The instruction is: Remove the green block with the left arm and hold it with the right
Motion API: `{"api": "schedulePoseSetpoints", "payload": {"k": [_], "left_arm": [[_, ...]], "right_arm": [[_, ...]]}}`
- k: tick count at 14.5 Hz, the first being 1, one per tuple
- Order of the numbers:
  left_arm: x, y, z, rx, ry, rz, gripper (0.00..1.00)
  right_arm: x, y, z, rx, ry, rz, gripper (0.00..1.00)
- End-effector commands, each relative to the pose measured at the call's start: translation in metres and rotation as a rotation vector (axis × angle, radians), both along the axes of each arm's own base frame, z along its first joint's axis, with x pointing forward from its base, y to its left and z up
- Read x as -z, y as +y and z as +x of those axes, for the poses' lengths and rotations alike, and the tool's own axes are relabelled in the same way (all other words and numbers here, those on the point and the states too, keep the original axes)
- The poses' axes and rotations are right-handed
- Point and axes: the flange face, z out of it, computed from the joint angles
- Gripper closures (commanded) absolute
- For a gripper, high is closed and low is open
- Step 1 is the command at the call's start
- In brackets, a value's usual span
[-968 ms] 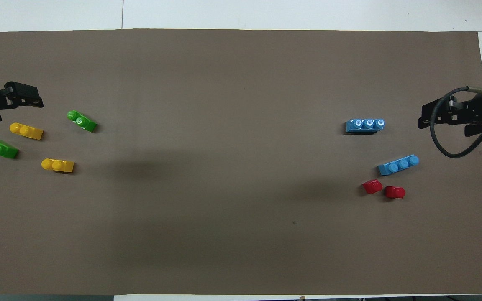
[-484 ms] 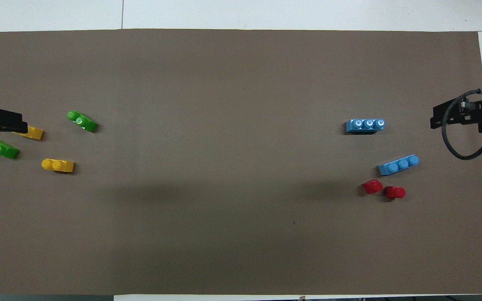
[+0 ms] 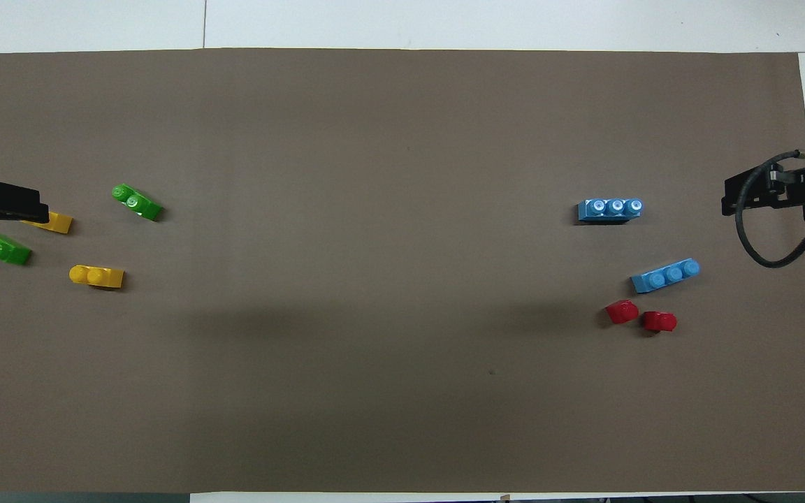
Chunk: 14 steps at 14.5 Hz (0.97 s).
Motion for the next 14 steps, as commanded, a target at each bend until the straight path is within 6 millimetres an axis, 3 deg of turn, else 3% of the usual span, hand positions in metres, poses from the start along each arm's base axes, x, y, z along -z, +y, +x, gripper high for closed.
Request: {"api": "schedulePoseSetpoints", "payload": {"k": [1, 3, 7, 13, 14], "left_arm": [[-0.005, -0.008, -0.007, 0.021, 0.007, -0.01, 0.0], [-0.004, -0.019, -0.008, 0.036, 0.009, -0.013, 0.0], [-0.008, -0.007, -0.007, 0.012, 0.011, -0.025, 0.0], [-0.004, -0.005, -0.004, 0.006, 0.033, -0.025, 0.0], [-0.017, -0.008, -0.004, 0.013, 0.024, -0.022, 0.0]], "right_arm": [[0.0, 0.0, 0.001, -0.017, 0.001, -0.018, 0.0], [0.0, 0.001, 0.001, -0.019, -0.003, -0.018, 0.0], [0.001, 0.002, -0.001, -0.024, 0.003, -0.017, 0.0], [0.002, -0.004, -0.002, -0.011, 0.011, -0.015, 0.0], [0.001, -0.007, -0.003, -0.006, 0.011, -0.015, 0.0]]}}
